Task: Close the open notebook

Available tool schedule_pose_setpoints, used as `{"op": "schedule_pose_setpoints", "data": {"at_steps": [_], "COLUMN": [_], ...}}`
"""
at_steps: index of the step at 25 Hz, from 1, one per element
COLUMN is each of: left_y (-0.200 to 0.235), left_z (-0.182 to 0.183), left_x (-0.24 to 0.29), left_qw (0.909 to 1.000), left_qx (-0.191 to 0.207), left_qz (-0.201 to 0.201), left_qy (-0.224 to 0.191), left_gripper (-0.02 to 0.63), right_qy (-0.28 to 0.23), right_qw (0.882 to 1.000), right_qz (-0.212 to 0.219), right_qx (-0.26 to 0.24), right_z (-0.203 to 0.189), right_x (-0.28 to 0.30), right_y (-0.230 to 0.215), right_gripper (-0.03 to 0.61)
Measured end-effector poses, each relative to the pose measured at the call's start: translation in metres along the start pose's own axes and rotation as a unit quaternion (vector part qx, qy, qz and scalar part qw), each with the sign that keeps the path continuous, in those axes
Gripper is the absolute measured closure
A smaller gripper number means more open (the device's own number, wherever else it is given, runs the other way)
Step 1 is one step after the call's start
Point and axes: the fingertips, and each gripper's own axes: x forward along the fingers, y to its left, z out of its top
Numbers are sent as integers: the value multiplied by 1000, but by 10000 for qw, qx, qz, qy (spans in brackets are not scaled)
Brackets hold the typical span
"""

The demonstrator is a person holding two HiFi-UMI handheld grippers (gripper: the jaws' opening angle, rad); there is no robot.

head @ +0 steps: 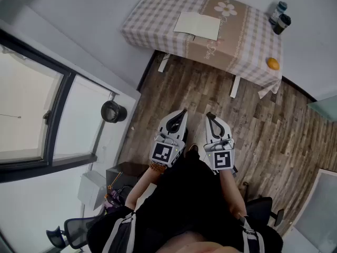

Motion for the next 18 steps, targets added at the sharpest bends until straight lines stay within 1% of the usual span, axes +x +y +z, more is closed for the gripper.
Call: {"op": "schedule_pose_setpoints", "data": {"at_steps": [3,8,12,18], "left_y": [17,56,95,141], "left_z": [-4,8,12,12], "left_x": [14,45,70,103], "left_qw": [10000,9998,9997,9995], "left_qx": [38,-13,-61,-54], "left_qz": [-27,-81,-51,-171], "left_qy": [-32,-204,-227,-269], "left_gripper": [607,607,607,608], "right_qy": [5,-43,-44,1], "right_qw": [10000,10000,9999,9998], "right_qz": [-73,-85,-50,-144], "right_qx": [0,18,-76,-129], "right_z": [-4,1,5,6], "right_x": [22,69,111,167], "right_y": [-5,-15,-22,-33], "right_gripper": [574,572,572,572]}}
